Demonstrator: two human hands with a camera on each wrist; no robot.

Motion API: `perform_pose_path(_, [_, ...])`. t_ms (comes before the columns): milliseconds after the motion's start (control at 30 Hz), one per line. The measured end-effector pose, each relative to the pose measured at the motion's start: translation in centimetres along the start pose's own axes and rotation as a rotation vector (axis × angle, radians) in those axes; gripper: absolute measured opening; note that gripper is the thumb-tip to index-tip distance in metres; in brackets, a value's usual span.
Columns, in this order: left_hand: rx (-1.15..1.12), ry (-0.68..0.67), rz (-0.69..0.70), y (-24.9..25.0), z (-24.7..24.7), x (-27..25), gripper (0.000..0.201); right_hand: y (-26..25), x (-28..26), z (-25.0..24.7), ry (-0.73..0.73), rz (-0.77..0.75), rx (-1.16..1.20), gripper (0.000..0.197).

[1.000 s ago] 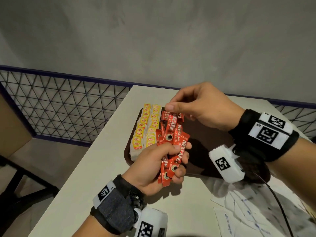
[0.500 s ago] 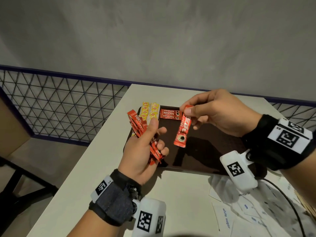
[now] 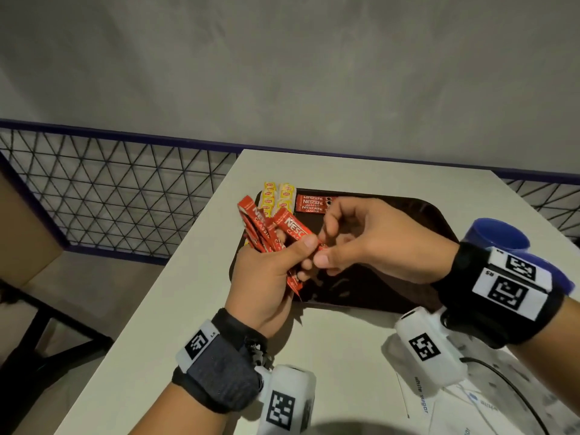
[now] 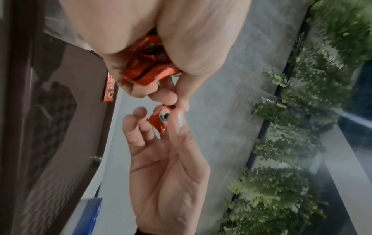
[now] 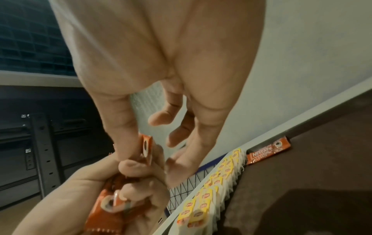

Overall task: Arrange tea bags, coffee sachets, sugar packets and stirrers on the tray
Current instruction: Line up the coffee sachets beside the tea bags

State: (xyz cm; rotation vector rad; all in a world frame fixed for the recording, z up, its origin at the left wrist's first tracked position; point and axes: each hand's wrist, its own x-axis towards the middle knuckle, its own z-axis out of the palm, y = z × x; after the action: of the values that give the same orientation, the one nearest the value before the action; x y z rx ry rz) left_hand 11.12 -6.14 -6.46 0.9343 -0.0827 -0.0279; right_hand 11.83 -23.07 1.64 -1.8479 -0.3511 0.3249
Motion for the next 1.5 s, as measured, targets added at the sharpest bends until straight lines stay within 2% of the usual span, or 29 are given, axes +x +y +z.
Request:
perform_pose_path(67, [-0.013, 0.041, -0.005, 0.1, 0.0, 0.1, 0.029, 0.5, -0.2, 0.0, -0.007, 0.013, 0.044, 0.027])
perform_pose_path(133, [-0.004, 0.069, -0.007, 0.1, -0.1, 0.2, 0.031, 0.8, 0.0, -0.3, 0.045, 0.003, 0.041, 0.021])
perform_pose_path(233, [-0.007, 0.078, -0.006, 0.2, -0.1, 0.2, 0.014, 0.8, 0.6, -1.1, 0.110, 0.002, 0.037, 0.019])
perform_pose_path(300, [-0.059, 0.099, -0.006, 0.4, 0.0, 0.3, 0.015, 0.7, 1.5, -1.8, 0.160, -0.001, 0.019, 0.018])
perform_pose_path(433, [-0.122, 0.144, -0.024, 0.8, 0.0, 0.5, 0.031, 0.9, 5.0, -4.0, 0.263, 0.027, -0.093, 0.014])
perform_pose_path(533, [-0.103, 0.128, -0.037, 0.9, 0.1, 0.3, 0.017, 1.9, 8.3, -5.8, 0.341, 0.100, -0.127, 0.010])
perform_pose_path(633, [-0.103, 0.121, -0.063, 1.0, 0.0, 0.3, 0.018, 4.1, 11.3, -7.3, 0.377, 0.176, -0.193, 0.011])
perform_pose_path(767, [-0.128, 0.117, -0.073, 1.2, -0.2, 0.4, 0.014, 7.1, 13.8, -8.2, 0.369, 0.272, -0.296, 0.010])
perform_pose_path(867, [-0.138, 0.108, -0.072, 1.2, -0.2, 0.4, 0.019, 8.2, 15.0, -8.2, 0.337, 0.318, -0.296, 0.015])
perform_pose_path(967, [-0.136, 0.097, -0.077, 1.0, -0.3, 0.4, 0.022, 8.8, 15.8, -7.8, 0.319, 0.316, -0.274, 0.015])
perform_pose_path(1200, [-0.160, 0.073, -0.090, 0.9, -0.3, 0.3, 0.014, 9.0, 16.3, -7.8, 0.329, 0.320, -0.322, 0.013])
perform_pose_path(1500, [-0.145, 0.076, -0.091, 1.0, -0.2, 0.2, 0.014, 8.9, 16.1, -8.0, 0.327, 0.326, -0.379, 0.012])
